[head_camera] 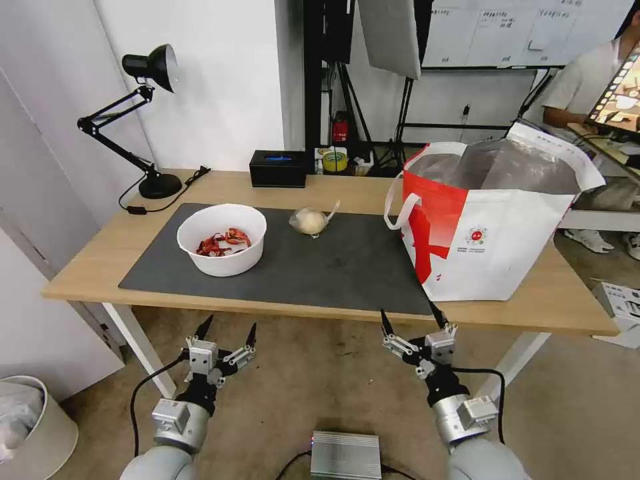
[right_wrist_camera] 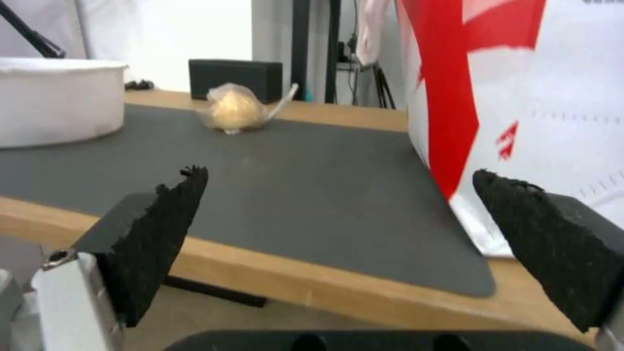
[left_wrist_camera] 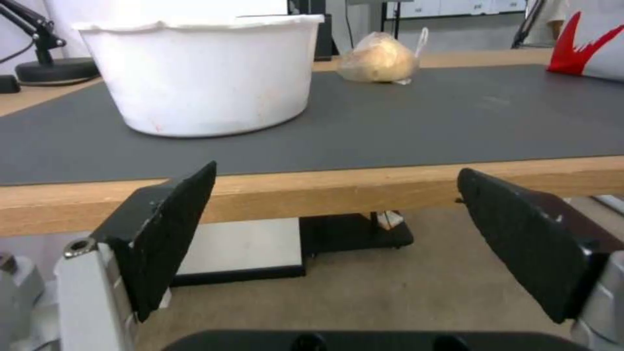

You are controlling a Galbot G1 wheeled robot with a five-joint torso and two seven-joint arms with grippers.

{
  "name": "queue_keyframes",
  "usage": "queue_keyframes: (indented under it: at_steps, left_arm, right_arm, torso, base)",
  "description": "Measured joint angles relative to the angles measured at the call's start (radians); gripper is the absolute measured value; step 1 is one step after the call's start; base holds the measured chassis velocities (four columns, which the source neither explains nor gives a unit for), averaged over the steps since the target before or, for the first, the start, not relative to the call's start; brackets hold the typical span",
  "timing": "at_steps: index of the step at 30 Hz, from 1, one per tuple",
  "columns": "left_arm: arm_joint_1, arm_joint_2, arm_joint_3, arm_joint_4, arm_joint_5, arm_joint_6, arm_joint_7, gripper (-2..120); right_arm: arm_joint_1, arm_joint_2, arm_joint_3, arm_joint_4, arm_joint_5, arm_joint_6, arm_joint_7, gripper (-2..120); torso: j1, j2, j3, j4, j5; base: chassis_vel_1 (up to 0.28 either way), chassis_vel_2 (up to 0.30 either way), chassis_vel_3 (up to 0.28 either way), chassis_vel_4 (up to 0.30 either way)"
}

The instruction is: Pick up the trash from the table and place it into the takeout bag.

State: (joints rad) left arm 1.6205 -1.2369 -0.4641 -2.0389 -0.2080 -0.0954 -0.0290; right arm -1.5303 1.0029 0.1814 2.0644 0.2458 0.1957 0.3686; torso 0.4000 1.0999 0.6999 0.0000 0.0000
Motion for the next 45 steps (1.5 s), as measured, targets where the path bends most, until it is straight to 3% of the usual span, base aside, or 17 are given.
queue_keyframes:
  at_steps: [20, 26, 33, 39, 45]
  left_arm:
    - [-0.006, 0.001, 0.002, 0.01, 0.0, 0.0, 0.0, 100]
    - [-0.005, 0.0, -0.001, 0.008, 0.0, 0.0, 0.0, 100]
    - [-0.01, 0.004, 0.013, 0.015, 0.0, 0.0, 0.0, 100]
    - [-0.014, 0.009, 0.025, 0.021, 0.0, 0.003, 0.0, 100]
    - [-0.012, 0.019, 0.021, 0.021, -0.003, 0.004, -0.002, 100]
  right_arm:
    - [0.009, 0.015, -0.006, -0.031, -0.009, 0.03, 0.015, 100]
    - [0.077, 0.005, -0.026, -0.026, 0.022, 0.032, -0.021, 100]
    - [0.248, -0.034, -0.076, -0.008, 0.15, -0.066, -0.089, 100]
    - [0.343, -0.058, -0.119, 0.002, 0.197, -0.172, -0.087, 100]
    - [0.537, -0.052, -0.214, -0.042, 0.296, -0.278, -0.065, 100]
  torso:
    - [0.0, 0.0, 0.0, 0.0, 0.0]
    - [0.0, 0.0, 0.0, 0.0001, 0.0]
    - [0.0, 0.0, 0.0, 0.0003, 0.0001]
    - [0.0, 0.0, 0.0, 0.0, 0.0]
    - [0.0, 0.0, 0.0, 0.0, -0.0001]
  base:
    - [0.0, 0.0, 0.0, 0.0]
    - [0.0, 0.0, 0.0, 0.0]
    - [0.0, 0.0, 0.0, 0.0]
    - [0.0, 0.0, 0.0, 0.0]
    - [0.0, 0.0, 0.0, 0.0]
